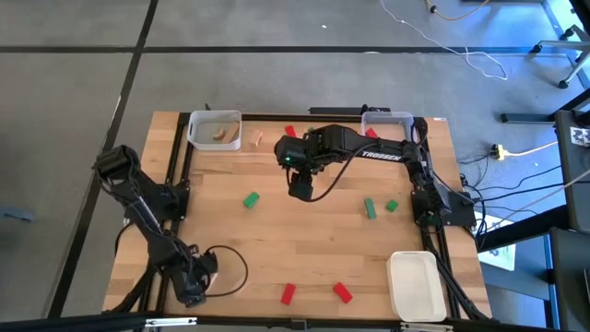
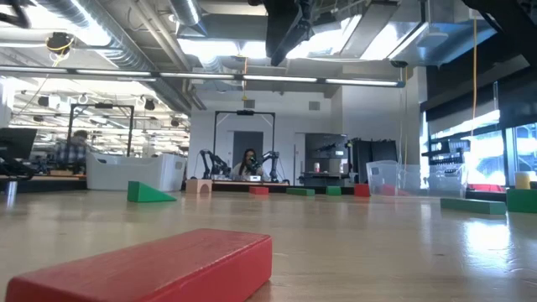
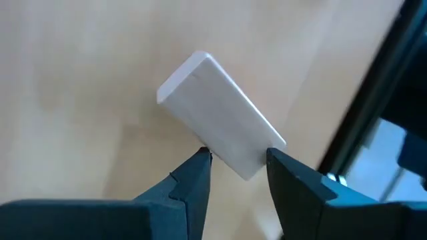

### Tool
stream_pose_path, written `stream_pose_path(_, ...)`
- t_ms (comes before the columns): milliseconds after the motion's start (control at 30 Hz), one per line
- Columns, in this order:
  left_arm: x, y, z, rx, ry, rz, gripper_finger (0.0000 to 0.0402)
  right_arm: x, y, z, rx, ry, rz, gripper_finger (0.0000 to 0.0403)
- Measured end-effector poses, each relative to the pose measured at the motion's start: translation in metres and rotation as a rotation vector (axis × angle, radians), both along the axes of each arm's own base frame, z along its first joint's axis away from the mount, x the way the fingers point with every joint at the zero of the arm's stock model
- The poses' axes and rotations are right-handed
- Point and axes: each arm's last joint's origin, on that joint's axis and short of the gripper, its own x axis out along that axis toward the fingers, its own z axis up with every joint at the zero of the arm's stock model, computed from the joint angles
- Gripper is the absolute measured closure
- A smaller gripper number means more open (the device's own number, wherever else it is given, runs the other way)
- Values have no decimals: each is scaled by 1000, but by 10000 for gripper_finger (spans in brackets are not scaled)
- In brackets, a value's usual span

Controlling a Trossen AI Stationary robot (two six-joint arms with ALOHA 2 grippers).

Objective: Sort & place blocks by color
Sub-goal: Put the light brown block into the gray bin

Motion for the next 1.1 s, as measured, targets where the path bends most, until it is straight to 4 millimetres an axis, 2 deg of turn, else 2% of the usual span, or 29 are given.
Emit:
stream_pose_path(200, 11, 10, -1, 78, -58, 4, 264, 0, 0, 0, -1, 0, 2, 208)
stream_pose_path(467, 23, 28, -1, 179, -82, 96, 264, 0, 0, 0, -9, 3, 23, 208)
stream_pose_path(600, 29, 33, 3, 129, -45, 146, 264, 0, 0, 0, -20, 8, 51, 208)
stream_pose_path(733, 33, 40, 20, 89, -68, 250, 264, 0, 0, 0, -30, 11, 78, 208)
stream_pose_path(867, 36, 47, 39, -29, -81, 359, 264, 0, 0, 0, -30, 8, 75, 208)
stream_pose_path(1100, 42, 53, 42, -82, -54, 386, 264, 1, 0, 0, -38, 6, 97, 208)
